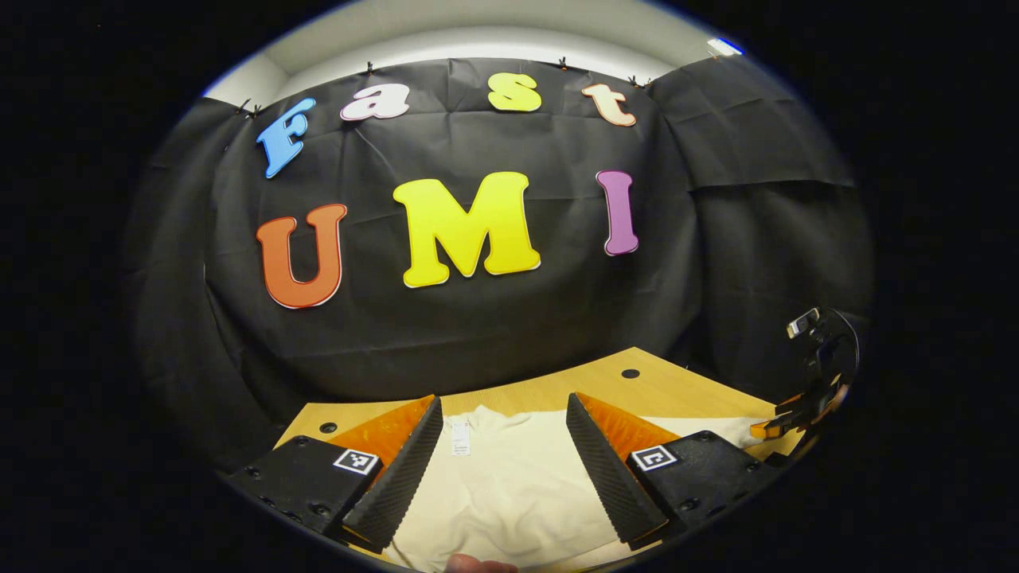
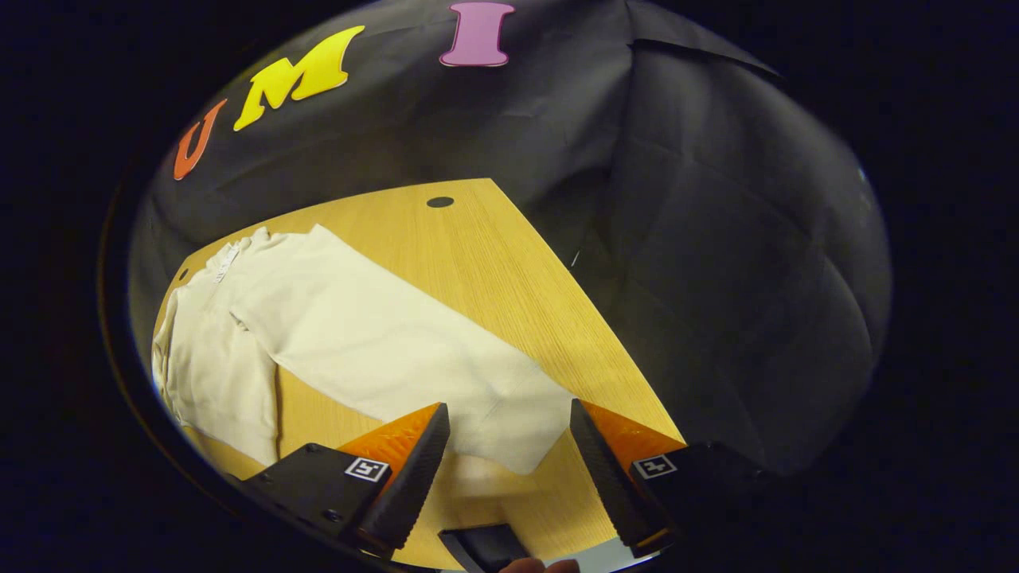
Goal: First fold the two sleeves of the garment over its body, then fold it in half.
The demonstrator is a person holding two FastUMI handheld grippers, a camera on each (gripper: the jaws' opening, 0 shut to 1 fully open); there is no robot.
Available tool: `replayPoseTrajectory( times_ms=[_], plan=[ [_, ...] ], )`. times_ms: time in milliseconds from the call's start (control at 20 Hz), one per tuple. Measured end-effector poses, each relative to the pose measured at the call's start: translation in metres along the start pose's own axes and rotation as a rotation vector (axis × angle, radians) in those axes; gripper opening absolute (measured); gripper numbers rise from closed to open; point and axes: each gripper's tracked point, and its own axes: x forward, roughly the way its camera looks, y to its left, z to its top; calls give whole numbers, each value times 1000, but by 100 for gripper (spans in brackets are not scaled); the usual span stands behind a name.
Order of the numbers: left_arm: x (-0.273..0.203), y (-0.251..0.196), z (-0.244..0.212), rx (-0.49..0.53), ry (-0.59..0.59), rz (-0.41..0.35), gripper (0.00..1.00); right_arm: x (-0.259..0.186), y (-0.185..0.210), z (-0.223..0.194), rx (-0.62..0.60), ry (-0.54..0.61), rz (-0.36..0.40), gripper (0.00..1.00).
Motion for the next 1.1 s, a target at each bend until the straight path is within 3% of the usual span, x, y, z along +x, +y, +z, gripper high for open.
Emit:
replayPoseTrajectory(
  times_ms=[300,500,550,600,700,800,850,950,1100],
  plan=[
    [4,0,-4,2,14,-8,99,28,-2,-30,69,121,-2,95],
    [6,1,-9,-22,29,-8,99,30,3,-30,76,86,22,94],
    [5,2,-10,-36,33,-12,99,31,4,-29,71,74,30,85],
    [6,0,-10,-51,33,-17,99,29,7,-30,61,72,35,63],
    [3,3,-9,-56,30,-10,99,31,13,-31,59,73,74,55],
    [3,8,-9,-54,30,1,99,30,12,-29,87,90,89,18],
    [3,10,-12,-59,32,6,99,29,10,-28,92,90,97,18],
    [1,12,-12,-70,32,11,99,30,11,-25,151,106,109,5],
    [0,20,-12,-69,27,29,99,18,14,-12,191,89,134,5]
  ],
)
